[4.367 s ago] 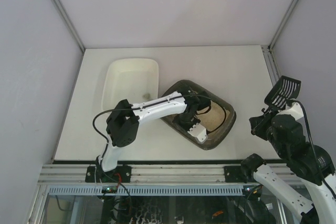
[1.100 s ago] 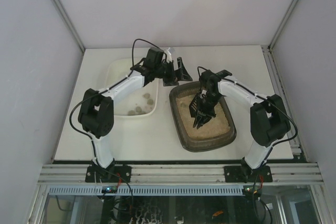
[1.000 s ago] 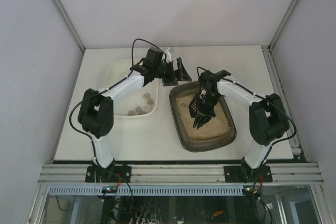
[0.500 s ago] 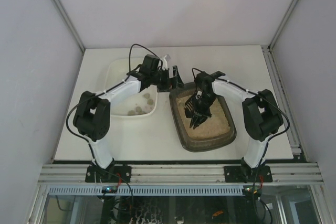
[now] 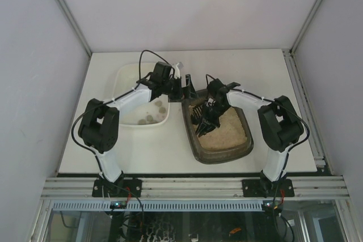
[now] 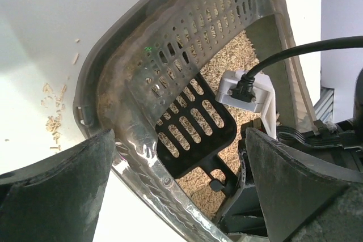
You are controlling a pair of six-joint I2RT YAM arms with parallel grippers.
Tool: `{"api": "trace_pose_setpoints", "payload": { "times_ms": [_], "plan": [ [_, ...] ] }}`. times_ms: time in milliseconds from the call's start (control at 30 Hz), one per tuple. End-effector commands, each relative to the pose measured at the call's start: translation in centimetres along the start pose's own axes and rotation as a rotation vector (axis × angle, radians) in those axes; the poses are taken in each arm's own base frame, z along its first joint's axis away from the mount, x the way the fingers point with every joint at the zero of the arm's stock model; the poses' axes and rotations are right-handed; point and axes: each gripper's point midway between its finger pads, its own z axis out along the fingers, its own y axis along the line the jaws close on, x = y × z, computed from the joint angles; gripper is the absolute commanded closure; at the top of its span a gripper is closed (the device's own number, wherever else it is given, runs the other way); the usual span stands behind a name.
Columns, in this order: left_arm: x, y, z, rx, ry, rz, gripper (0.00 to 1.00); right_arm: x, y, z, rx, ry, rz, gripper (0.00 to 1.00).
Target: Clean the litter box
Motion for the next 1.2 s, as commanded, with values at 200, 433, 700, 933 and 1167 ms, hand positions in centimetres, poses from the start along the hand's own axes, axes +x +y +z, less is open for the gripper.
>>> {"api": "trace_pose_setpoints", "payload": {
  "times_ms": [200,433,700,933,1167],
  "plan": [
    [-0.7,-1.1,-1.4,0.041,-0.045,0.032,0.0,0.8,4.0,1.9,-0.358,0.052,0.02,1.0],
    [-0.3,-0.9,-1.2,0.044,-0.033,0.026,0.0,0.5,3.1,1.3,-0.546,-0.042,-0.014,1.0],
    [-0.2,-1.0,-1.3,0.048,-0.03,0.034,0.0,1.9,4.0,-0.5,-0.693,-0.113,-0.202,1.0],
    [-0.1,-0.8,-1.4,0.037,-0.028,0.054,0.0,2.8,4.3,-2.6,-0.736,-0.256,-0.317,1.0],
    [0.3,-0.4,-1.2,0.033,-0.01,0.051,0.0,4.2,2.6,-3.0,-0.648,-0.29,-0.334,1.0]
  ]
}}
